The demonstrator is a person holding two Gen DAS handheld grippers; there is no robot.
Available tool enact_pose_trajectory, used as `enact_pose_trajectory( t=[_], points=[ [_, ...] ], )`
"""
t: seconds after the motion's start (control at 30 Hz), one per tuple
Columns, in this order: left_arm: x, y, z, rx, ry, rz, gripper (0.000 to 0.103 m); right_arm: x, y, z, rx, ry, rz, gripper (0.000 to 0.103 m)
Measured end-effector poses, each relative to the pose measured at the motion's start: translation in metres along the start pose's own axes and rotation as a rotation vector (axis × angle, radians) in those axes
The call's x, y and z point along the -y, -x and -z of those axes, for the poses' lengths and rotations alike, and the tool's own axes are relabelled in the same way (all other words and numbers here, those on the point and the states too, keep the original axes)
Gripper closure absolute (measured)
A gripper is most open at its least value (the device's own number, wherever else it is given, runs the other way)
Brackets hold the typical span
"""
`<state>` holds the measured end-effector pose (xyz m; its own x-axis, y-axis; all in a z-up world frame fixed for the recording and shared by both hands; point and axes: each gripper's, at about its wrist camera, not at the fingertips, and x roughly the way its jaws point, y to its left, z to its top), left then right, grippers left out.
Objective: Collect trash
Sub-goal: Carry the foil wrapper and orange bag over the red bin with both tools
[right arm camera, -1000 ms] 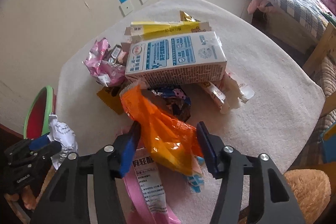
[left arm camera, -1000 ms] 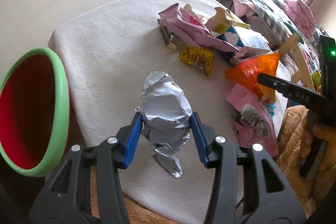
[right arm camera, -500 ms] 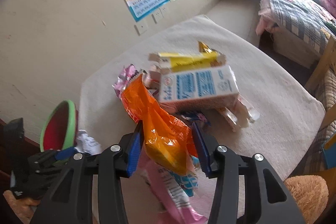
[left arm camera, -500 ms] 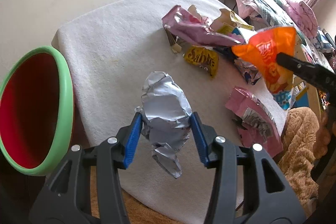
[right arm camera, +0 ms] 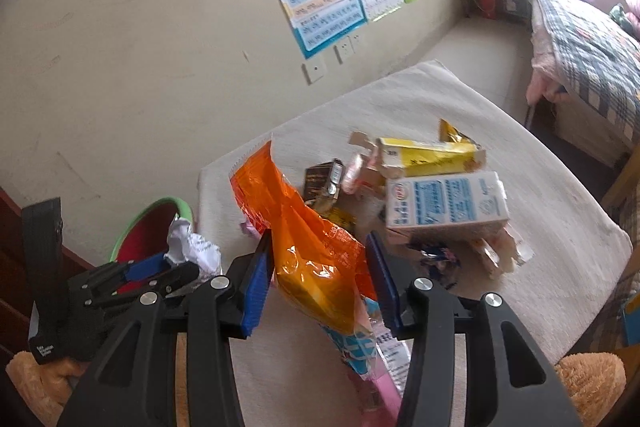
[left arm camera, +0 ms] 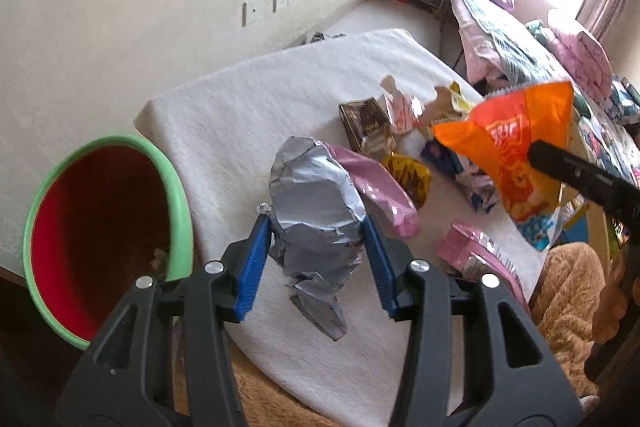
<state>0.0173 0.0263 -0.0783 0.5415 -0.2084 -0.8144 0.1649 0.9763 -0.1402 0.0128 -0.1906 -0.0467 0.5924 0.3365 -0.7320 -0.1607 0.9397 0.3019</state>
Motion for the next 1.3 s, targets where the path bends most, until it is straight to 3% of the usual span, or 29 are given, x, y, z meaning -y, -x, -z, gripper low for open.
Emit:
enact_pose_trajectory(
  t=[0.67, 1.3],
  points=[
    [-0.033, 0.016, -0.004, 0.053, 0.071, -0.061, 0.058, -0.042, -0.012, -0.008, -0.015, 0.087, -0.051, 0.058],
    [-0.093, 0.026, 0.007, 0.068, 0.202, -0.133, 0.058, -0.099, -0.039, -0.009, -0.077, 0.190, -0.120, 0.058]
  ],
)
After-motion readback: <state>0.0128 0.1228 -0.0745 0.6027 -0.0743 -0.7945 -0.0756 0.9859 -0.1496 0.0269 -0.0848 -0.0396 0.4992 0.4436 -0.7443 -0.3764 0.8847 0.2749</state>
